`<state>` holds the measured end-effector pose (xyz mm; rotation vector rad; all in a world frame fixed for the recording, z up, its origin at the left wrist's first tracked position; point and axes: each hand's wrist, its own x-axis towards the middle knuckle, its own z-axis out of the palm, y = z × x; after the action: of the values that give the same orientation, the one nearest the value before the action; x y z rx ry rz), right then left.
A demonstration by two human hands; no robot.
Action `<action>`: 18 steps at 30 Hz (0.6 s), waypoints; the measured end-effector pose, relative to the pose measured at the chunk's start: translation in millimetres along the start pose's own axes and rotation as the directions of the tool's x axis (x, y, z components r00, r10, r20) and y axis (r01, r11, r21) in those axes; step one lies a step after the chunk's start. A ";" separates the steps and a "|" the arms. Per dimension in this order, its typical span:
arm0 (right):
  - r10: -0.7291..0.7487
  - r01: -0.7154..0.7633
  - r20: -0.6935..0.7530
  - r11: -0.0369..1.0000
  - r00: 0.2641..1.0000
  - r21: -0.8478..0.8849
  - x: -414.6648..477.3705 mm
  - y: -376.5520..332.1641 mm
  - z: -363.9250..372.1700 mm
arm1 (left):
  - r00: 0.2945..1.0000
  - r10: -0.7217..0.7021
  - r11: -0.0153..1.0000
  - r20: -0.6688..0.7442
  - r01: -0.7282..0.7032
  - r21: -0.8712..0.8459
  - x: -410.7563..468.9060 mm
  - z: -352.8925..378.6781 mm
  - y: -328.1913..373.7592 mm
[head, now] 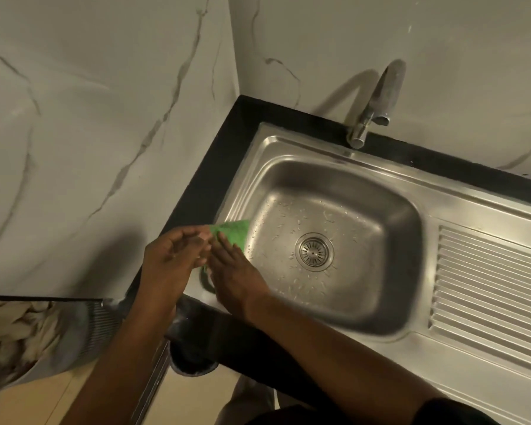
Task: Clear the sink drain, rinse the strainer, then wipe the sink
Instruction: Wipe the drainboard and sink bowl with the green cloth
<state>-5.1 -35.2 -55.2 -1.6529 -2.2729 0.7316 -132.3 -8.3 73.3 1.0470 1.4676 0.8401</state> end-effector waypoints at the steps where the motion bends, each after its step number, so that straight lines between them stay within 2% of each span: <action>1: 0.015 -0.014 -0.027 1.000 1.000 0.022 3.8 2.8 -0.9 | 1.000 0.000 1.000 -0.003 0.000 0.006 0.9 -0.8 0.1; 5: 0.095 -0.081 -0.123 0.991 0.988 0.111 25.7 23.1 -19.2 | 1.000 -0.010 1.000 -0.026 0.010 0.002 4.0 0.6 -0.2; 9: 0.284 -0.264 -0.231 0.958 0.931 0.112 76.0 67.5 -70.0 | 1.000 -0.020 1.000 -0.017 0.020 0.023 8.7 1.5 -3.2; 13: 0.326 -0.362 -0.234 0.923 0.916 -0.131 133.0 129.1 -137.5 | 0.999 -0.028 1.000 0.018 0.027 0.014 11.9 10.9 -3.0; 16: 0.278 -0.321 -0.171 0.887 0.945 -0.332 145.5 159.2 -166.4 | 0.999 -0.030 1.000 0.042 0.030 -0.002 12.4 23.6 1.0; 18: 0.258 -0.294 -0.142 0.878 0.956 -0.378 138.5 167.5 -170.4 | 0.998 -0.035 0.999 0.060 0.035 0.005 13.0 33.3 3.6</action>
<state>165.5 177.6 -12.1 -2.1775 -2.2539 0.2437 -99.1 3.7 66.8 1.0375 1.4334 0.7749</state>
